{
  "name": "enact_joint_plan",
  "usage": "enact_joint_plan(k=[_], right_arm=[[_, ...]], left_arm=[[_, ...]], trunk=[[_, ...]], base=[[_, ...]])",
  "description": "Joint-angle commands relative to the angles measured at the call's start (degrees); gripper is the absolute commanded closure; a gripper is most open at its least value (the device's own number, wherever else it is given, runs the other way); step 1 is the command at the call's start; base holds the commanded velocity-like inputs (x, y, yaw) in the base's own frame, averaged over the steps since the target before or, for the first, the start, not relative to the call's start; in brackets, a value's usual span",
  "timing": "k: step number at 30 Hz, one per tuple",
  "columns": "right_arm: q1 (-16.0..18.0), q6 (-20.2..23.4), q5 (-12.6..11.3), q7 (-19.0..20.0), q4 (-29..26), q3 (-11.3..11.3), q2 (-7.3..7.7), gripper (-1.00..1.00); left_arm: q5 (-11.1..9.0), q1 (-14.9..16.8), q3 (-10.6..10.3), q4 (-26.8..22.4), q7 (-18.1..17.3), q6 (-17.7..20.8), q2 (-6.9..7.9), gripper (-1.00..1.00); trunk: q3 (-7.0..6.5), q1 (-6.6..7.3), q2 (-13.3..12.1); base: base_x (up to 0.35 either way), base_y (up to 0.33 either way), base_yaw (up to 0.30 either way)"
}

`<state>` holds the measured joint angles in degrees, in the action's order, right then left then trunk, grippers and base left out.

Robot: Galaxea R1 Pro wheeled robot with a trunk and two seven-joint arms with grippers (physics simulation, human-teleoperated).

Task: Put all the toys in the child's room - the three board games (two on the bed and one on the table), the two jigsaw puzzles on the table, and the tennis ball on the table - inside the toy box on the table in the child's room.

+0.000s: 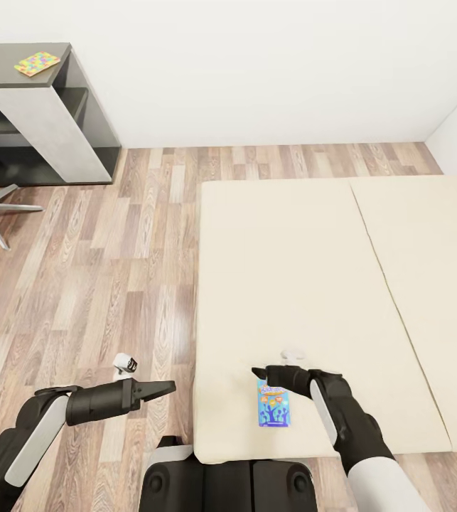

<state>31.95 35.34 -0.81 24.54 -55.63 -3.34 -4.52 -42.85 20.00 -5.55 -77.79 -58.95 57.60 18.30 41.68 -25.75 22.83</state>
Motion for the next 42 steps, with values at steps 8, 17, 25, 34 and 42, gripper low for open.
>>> enact_joint_plan(k=[8, 17, 25, 34, 42], right_arm=[[-0.82, 0.09, -0.13, 0.21, 0.81, -2.08, 2.04, -1.0], [-0.92, -2.71, -0.03, 0.09, 8.71, -6.73, 3.45, -1.0], [-0.93, -3.63, 0.0, 0.04, 10.03, -7.53, 4.3, -1.0], [-0.93, -4.41, 0.36, -0.09, 11.84, -7.61, 4.28, -1.0], [-0.99, -10.06, 0.86, -0.25, 19.16, -7.34, 3.71, -1.0]], left_arm=[[-0.13, 0.04, -0.07, 0.0, -0.09, 0.24, 0.04, -1.0], [-0.13, 0.04, -0.1, 0.0, -0.06, 0.24, 0.0, -1.0], [-0.11, 0.04, -0.13, 0.0, -0.03, 0.24, -0.03, -1.0], [-0.05, 0.04, -0.16, 0.0, -0.03, 0.24, -0.1, -1.0], [-0.04, 0.02, -0.16, 0.0, -0.03, 0.24, -0.11, -1.0]], trunk=[[0.06, -0.03, 0.09], [0.06, -0.03, 0.09], [0.06, -0.03, 0.09], [0.06, -0.03, 0.09], [0.06, -0.03, 0.09]], base=[[0.0, 0.0, 0.0], [0.0, 0.0, 0.0], [0.0, 0.0, 0.0], [0.0, 0.0, 0.0], [0.0, 0.0, 0.0]])
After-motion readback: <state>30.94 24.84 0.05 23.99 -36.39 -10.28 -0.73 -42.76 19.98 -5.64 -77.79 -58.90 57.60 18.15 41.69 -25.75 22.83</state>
